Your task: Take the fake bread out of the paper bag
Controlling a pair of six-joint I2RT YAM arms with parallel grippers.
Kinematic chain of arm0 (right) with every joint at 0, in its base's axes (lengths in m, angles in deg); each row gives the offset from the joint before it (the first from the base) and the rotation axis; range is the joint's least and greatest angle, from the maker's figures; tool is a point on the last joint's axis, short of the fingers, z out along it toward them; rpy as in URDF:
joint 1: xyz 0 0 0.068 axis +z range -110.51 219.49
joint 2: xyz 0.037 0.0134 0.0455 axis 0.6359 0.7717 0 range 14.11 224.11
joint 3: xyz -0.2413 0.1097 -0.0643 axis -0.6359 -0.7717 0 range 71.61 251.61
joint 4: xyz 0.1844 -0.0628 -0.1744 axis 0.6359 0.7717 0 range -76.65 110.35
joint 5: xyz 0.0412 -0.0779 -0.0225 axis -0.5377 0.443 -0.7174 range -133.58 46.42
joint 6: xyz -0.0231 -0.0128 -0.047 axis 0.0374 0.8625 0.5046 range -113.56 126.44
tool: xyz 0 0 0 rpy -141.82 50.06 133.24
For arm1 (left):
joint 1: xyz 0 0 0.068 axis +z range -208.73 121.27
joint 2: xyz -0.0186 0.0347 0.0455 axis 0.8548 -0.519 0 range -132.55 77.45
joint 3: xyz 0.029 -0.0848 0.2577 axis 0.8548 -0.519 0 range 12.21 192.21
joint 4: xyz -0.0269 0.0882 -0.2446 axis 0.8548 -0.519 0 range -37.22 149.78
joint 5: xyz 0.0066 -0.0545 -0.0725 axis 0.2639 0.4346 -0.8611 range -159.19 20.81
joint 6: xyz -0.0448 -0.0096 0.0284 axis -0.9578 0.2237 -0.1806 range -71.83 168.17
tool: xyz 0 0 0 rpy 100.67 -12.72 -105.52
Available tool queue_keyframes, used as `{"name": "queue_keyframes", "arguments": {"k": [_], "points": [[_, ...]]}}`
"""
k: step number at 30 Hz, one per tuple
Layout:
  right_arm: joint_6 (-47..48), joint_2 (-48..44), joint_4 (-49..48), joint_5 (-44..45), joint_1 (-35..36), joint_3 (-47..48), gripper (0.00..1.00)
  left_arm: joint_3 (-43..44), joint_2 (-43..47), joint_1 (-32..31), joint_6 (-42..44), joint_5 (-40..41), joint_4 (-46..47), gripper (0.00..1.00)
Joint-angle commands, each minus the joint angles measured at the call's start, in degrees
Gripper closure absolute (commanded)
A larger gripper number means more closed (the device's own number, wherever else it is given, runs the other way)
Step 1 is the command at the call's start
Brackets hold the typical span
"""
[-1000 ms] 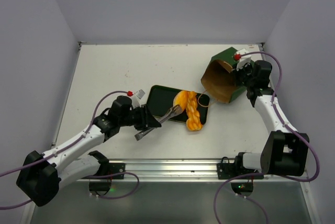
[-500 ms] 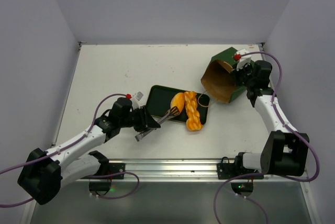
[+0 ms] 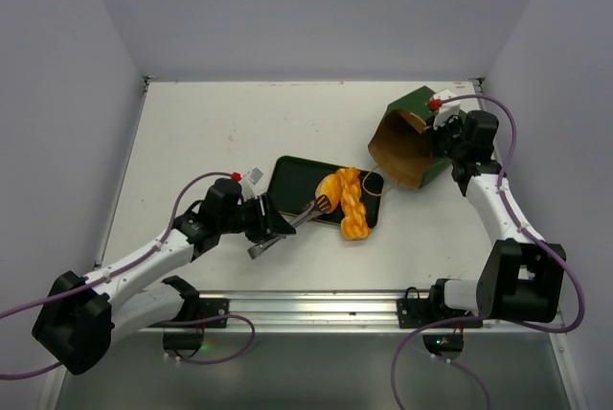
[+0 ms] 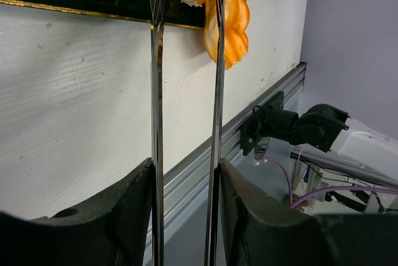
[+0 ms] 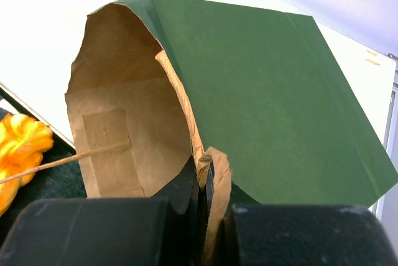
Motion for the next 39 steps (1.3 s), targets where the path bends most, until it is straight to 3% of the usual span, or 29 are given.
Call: {"name": "queue_keyframes", "arguments": {"k": [1, 6, 16, 39], "points": [[-0.7, -1.3, -2.8, 0.6, -0.4, 0.0, 0.97, 1.4, 0.3, 0.3, 0.7, -2.2, 2.5, 0.53], [-0.7, -1.3, -2.8, 0.5, -0.4, 0.0, 0.97, 2.3, 0.2, 0.4, 1.2, -2.4, 1.8, 0.52], [-0.7, -1.2, -2.8, 0.1, -0.4, 0.0, 0.97, 7.0, 2.7, 0.5, 6.2, 0.9, -8.8, 0.51], [0.5, -1.3, -1.5, -1.1, -0.6, 0.9, 0.97, 16.2, 4.3, 0.6, 14.1, 6.5, -18.4, 0.51]]}}
